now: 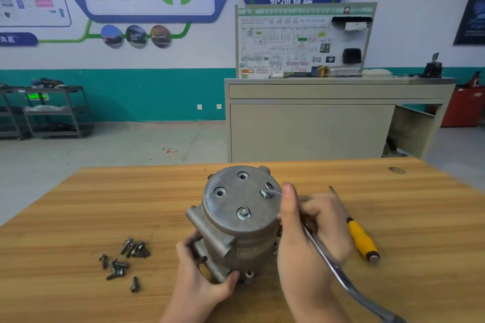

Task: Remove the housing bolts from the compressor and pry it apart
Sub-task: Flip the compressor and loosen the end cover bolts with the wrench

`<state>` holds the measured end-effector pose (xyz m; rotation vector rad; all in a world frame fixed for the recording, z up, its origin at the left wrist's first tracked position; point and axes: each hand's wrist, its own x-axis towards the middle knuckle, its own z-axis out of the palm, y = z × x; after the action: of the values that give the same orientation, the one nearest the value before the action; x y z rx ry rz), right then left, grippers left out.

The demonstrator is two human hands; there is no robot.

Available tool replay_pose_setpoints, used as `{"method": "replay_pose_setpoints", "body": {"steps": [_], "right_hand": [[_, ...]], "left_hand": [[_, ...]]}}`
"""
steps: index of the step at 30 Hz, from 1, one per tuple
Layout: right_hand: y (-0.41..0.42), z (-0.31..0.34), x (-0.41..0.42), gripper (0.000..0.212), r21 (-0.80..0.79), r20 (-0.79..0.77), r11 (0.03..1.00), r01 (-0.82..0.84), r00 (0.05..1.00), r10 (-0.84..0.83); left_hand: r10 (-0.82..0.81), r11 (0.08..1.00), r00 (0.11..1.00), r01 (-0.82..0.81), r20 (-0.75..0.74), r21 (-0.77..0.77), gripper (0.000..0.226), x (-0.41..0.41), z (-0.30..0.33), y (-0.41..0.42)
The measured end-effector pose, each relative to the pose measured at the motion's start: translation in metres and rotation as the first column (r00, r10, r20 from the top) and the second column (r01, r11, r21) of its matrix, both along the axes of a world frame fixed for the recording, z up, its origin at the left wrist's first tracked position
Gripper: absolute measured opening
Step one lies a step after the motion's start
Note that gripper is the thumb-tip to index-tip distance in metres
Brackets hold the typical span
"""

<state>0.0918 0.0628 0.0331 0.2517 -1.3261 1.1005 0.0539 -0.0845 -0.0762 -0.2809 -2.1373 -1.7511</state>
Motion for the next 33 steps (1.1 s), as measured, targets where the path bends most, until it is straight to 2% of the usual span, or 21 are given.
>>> {"method": "replay_pose_setpoints", "body": {"steps": [5, 8, 10, 12, 15, 16, 17, 19, 21, 23, 26, 29, 31, 33], "right_hand": [[-0.011, 0.002, 0.003, 0.042, 0.131, 0.024, 0.991, 0.019, 0.999, -0.022], [-0.017, 0.000, 0.004, 0.041, 0.151, 0.053, 0.984, 0.095, 0.993, -0.104], [-0.015, -0.005, 0.005, 0.041, 0.152, 0.064, 0.984, 0.091, 0.993, -0.102], [-0.006, -0.010, 0.008, 0.039, 0.128, 0.066, 0.992, -0.002, 0.998, -0.006], [0.024, -0.011, 0.007, 0.031, 0.025, 0.128, 0.969, -0.246, 0.962, 0.241], [0.035, -0.007, 0.002, 0.028, -0.069, 0.186, 0.931, -0.358, 0.912, 0.365], [0.047, 0.000, -0.004, 0.027, -0.191, 0.251, 0.849, -0.493, 0.811, 0.528], [0.072, 0.016, -0.023, 0.034, -0.399, 0.337, 0.591, -0.702, 0.487, 0.806], [0.087, 0.032, -0.050, 0.041, -0.547, 0.370, 0.405, -0.732, 0.223, 0.902], [0.086, 0.046, -0.075, 0.033, -0.649, 0.361, 0.302, -0.698, 0.067, 0.930], [0.066, 0.057, -0.103, 0.027, -0.698, 0.387, 0.275, -0.661, -0.025, 0.922], [0.051, 0.066, -0.111, 0.028, -0.671, 0.436, 0.288, -0.684, -0.048, 0.899], [0.050, 0.074, -0.103, 0.024, -0.659, 0.381, 0.276, -0.699, 0.006, 0.924], [0.056, 0.080, -0.087, 0.021, -0.669, 0.257, 0.255, -0.699, 0.104, 0.961]], "left_hand": [[0.001, 1.000, 1.000, -0.001, -0.004, -0.005, 0.099, 0.000, -0.003, -0.002], [-0.026, 1.000, 1.000, 0.026, 0.008, 0.002, 0.096, 0.003, -0.001, -0.003], [-0.049, 0.999, 0.999, 0.049, 0.021, 0.001, 0.097, 0.005, 0.001, -0.003], [-0.060, 0.998, 0.998, 0.060, 0.026, -0.010, 0.098, 0.005, 0.001, -0.006], [-0.081, 0.996, 0.996, 0.082, 0.023, -0.036, 0.089, 0.003, 0.001, -0.007], [-0.082, 0.996, 0.997, 0.082, 0.016, -0.033, 0.088, 0.003, 0.001, -0.007], [-0.079, 0.996, 0.997, 0.079, 0.009, -0.028, 0.088, 0.004, 0.002, -0.008], [-0.070, 0.997, 0.998, 0.070, 0.008, -0.028, 0.089, 0.004, 0.003, -0.007], [-0.073, 0.997, 0.997, 0.073, 0.008, -0.025, 0.089, 0.004, 0.003, -0.005], [-0.072, 0.997, 0.997, 0.072, 0.007, -0.021, 0.097, 0.003, 0.003, -0.003], [-0.065, 0.998, 0.998, 0.065, 0.022, -0.010, 0.103, 0.003, 0.003, 0.000], [-0.055, 0.998, 0.998, 0.055, 0.018, -0.008, 0.100, 0.002, 0.002, 0.000], [-0.056, 0.998, 0.998, 0.056, 0.008, 0.001, 0.096, 0.001, 0.002, -0.002], [-0.059, 0.998, 0.998, 0.059, -0.003, 0.014, 0.094, 0.001, 0.002, -0.004]]}}
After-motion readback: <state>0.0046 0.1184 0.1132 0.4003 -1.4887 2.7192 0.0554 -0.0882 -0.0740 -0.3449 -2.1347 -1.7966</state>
